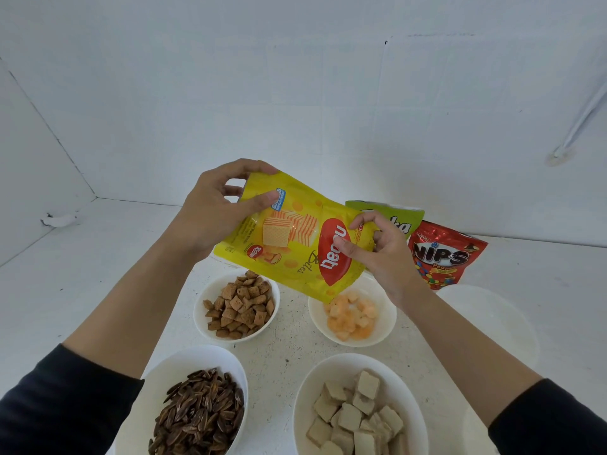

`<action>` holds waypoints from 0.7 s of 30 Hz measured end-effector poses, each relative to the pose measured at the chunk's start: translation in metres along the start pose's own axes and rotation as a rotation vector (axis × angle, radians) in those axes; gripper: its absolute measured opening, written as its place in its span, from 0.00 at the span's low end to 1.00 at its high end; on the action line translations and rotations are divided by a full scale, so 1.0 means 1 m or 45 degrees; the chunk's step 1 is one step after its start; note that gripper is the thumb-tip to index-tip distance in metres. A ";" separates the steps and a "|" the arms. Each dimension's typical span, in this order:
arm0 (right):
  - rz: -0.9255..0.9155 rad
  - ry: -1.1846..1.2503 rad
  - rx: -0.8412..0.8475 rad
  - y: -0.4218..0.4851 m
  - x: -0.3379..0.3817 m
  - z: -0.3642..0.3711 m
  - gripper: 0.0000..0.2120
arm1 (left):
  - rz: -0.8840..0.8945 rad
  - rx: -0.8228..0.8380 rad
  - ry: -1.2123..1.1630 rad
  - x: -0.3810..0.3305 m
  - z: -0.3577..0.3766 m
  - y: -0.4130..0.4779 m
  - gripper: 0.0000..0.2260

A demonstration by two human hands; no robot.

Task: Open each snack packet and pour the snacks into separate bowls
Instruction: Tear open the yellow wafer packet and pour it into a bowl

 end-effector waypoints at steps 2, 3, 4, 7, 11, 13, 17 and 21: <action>0.021 0.039 -0.009 0.000 0.003 0.000 0.17 | 0.019 -0.011 0.002 -0.004 0.000 -0.001 0.14; 0.037 0.061 -0.010 -0.001 0.002 0.000 0.16 | 0.027 -0.014 0.005 -0.006 0.000 -0.001 0.14; 0.048 0.073 -0.008 -0.002 0.001 0.000 0.15 | 0.032 -0.013 0.010 -0.007 0.001 -0.002 0.15; 0.050 0.062 -0.007 -0.006 -0.005 -0.001 0.15 | 0.024 0.010 0.023 -0.006 0.005 -0.004 0.17; 0.096 0.092 -0.033 -0.013 -0.016 -0.006 0.18 | 0.010 0.037 0.044 -0.001 0.012 -0.006 0.18; 0.130 0.124 -0.034 -0.016 -0.022 -0.008 0.21 | -0.002 0.037 0.061 0.003 0.016 -0.005 0.16; 0.181 0.181 -0.022 -0.018 -0.031 -0.012 0.23 | 0.005 0.012 0.098 0.010 0.022 -0.004 0.13; 0.201 0.276 0.048 -0.014 -0.023 -0.010 0.20 | 0.018 0.016 0.098 0.005 0.018 -0.003 0.13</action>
Point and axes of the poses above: each hand's wrist, its own y-axis towards the middle knuckle, its own z-axis out of the palm, x = y × z, the point moved 3 cm from there along y, towards the middle knuckle, and after that the axes turned 15 degrees about -z, right-handed, at the moved point
